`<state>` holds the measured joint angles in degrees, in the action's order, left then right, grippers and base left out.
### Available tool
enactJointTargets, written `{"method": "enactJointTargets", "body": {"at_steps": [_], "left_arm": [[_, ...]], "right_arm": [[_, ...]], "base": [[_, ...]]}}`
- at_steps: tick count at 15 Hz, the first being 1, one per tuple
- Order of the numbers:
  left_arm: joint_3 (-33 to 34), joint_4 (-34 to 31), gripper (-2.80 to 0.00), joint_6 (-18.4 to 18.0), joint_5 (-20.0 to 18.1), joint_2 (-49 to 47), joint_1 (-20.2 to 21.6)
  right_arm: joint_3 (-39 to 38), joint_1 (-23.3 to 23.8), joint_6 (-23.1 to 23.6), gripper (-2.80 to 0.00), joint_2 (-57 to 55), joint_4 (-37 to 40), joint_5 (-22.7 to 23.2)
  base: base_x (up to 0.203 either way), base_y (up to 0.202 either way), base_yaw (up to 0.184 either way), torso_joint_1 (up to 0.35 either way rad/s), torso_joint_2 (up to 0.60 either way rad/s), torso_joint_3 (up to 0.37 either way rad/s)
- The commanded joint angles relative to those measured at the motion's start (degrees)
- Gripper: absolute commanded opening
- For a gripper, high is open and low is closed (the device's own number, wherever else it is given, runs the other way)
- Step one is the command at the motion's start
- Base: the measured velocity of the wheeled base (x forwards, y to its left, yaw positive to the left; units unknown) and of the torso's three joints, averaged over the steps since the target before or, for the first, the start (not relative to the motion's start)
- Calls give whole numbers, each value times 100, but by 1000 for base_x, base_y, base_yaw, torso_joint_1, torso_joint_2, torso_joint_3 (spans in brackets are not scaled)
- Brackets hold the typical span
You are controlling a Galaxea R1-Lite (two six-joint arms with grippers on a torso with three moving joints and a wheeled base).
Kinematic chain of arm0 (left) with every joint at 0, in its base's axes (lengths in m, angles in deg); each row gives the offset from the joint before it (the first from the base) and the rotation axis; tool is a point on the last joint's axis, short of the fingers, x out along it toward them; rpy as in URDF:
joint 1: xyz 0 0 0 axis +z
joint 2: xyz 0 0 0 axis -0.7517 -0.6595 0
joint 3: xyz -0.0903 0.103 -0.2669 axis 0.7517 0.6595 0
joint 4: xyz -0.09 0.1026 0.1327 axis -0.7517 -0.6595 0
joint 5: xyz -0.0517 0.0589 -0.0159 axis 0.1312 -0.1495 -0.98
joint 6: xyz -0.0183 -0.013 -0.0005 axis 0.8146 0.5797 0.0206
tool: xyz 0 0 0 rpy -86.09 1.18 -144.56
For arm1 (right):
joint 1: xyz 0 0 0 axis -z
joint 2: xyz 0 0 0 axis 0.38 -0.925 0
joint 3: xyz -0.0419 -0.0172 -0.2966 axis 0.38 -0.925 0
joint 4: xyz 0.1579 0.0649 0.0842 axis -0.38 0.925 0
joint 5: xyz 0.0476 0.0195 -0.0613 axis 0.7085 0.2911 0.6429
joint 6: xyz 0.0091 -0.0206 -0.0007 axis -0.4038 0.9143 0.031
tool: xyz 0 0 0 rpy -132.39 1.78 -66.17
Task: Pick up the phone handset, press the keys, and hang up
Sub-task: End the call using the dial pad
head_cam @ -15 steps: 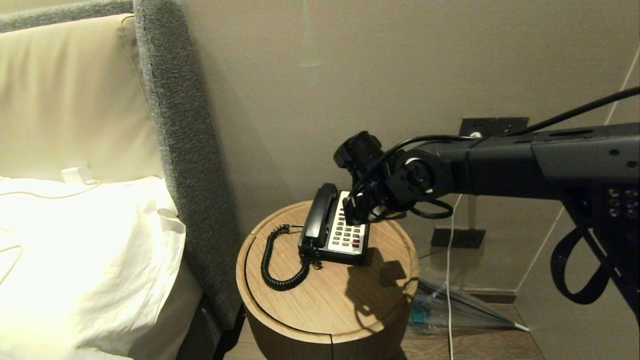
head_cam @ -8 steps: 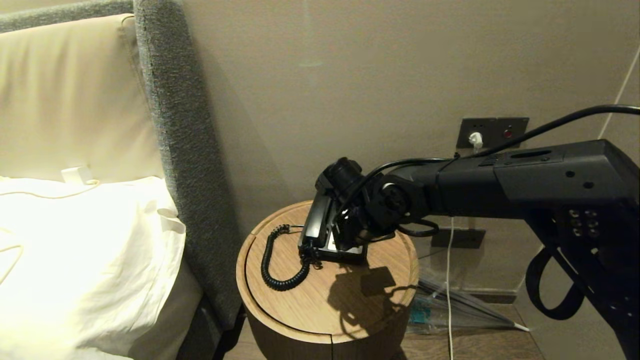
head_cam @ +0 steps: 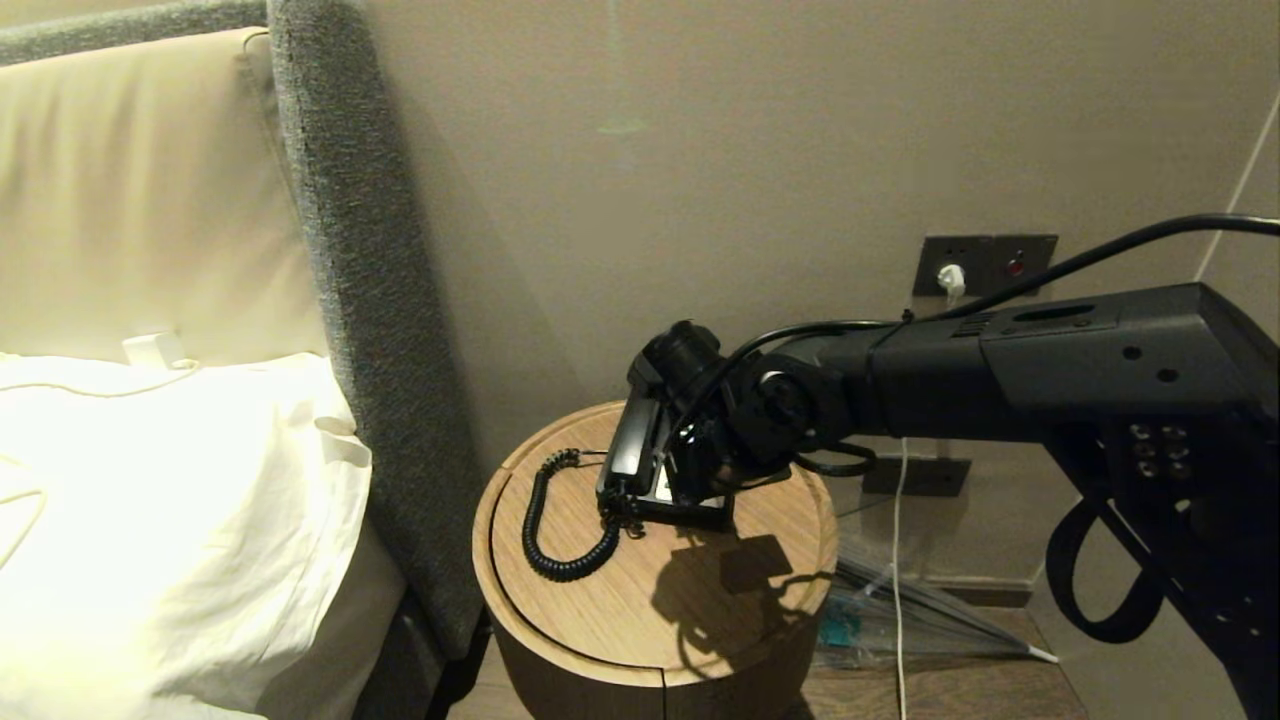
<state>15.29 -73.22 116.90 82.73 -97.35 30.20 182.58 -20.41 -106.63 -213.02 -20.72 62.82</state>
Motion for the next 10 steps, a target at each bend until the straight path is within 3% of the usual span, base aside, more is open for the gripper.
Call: {"method": "enactJointTargets", "body": {"at_steps": [1,10], "left_arm": [[12,1,-280,23,2,-21,0],[65,0,-280,23,-7,15,0]], "right_arm": [[2,3,-13,-280,-22,18,-19],[12,3,-22,-280,-155,62,-134]], "base": [[0,0,0,0,0,0],[0,0,0,0,0,0]]}}
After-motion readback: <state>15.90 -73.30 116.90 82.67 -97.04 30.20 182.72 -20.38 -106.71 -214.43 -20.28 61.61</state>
